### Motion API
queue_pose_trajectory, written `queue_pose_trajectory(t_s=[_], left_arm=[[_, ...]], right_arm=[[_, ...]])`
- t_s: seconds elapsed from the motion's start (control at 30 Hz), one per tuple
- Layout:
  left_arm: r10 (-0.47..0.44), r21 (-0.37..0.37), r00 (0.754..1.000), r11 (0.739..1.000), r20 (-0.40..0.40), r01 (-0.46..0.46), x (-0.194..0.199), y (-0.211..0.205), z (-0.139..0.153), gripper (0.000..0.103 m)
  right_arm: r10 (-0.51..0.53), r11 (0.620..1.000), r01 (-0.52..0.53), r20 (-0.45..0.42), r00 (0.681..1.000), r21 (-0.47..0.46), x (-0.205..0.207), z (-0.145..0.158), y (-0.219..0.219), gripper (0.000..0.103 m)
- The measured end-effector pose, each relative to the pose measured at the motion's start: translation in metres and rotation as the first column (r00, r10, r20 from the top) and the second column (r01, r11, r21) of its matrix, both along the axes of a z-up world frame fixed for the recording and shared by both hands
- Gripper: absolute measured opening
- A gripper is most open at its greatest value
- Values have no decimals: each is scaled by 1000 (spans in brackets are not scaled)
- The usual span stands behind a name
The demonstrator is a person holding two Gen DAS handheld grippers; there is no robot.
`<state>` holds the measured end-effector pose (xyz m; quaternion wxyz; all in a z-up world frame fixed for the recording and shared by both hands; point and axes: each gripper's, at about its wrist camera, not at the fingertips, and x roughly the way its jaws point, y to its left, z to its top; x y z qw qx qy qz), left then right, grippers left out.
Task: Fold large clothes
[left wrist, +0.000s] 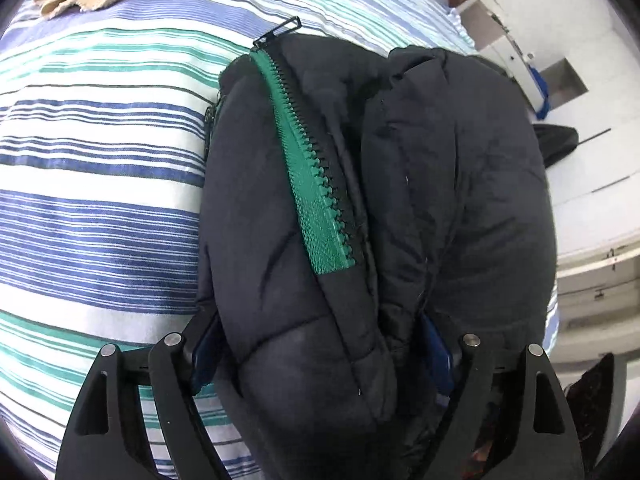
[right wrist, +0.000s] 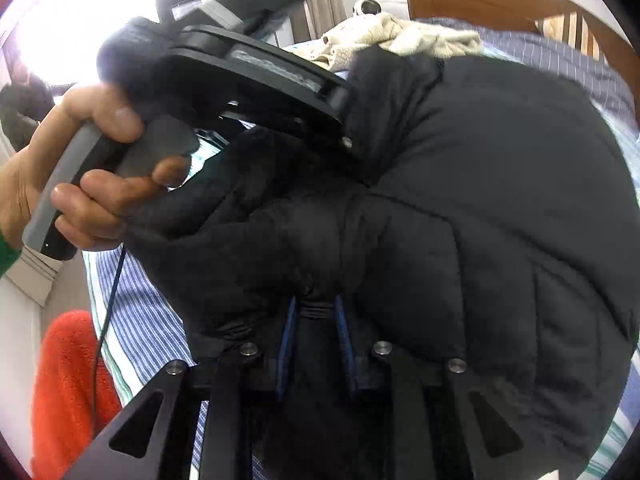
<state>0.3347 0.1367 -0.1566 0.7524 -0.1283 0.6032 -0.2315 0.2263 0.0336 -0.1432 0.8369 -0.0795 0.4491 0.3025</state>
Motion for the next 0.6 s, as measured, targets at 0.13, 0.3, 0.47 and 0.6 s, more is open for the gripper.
queue_pose_trajectory(t_s=[0.13, 0.3, 0.47, 0.6], left_arm=[[19, -15, 1000, 1000, 18, -19, -8, 3, 0, 84], [23, -62, 1000, 998, 12, -23, -11, 22, -4, 85], [28, -67, 999, 997, 36, -26, -25, 32, -8, 86], [58, -68, 996, 996, 67, -54, -33, 29, -7, 87]], right_arm=[[-59, 986, 66, -50, 997, 152, -22, 45, -43, 23], [-185, 971, 184, -4, 983, 150, -58, 58, -98, 23], [-220, 968, 230, -110, 969, 96, -47, 0, -100, 18], [-213, 973, 219, -86, 973, 77, -48, -8, -99, 17]])
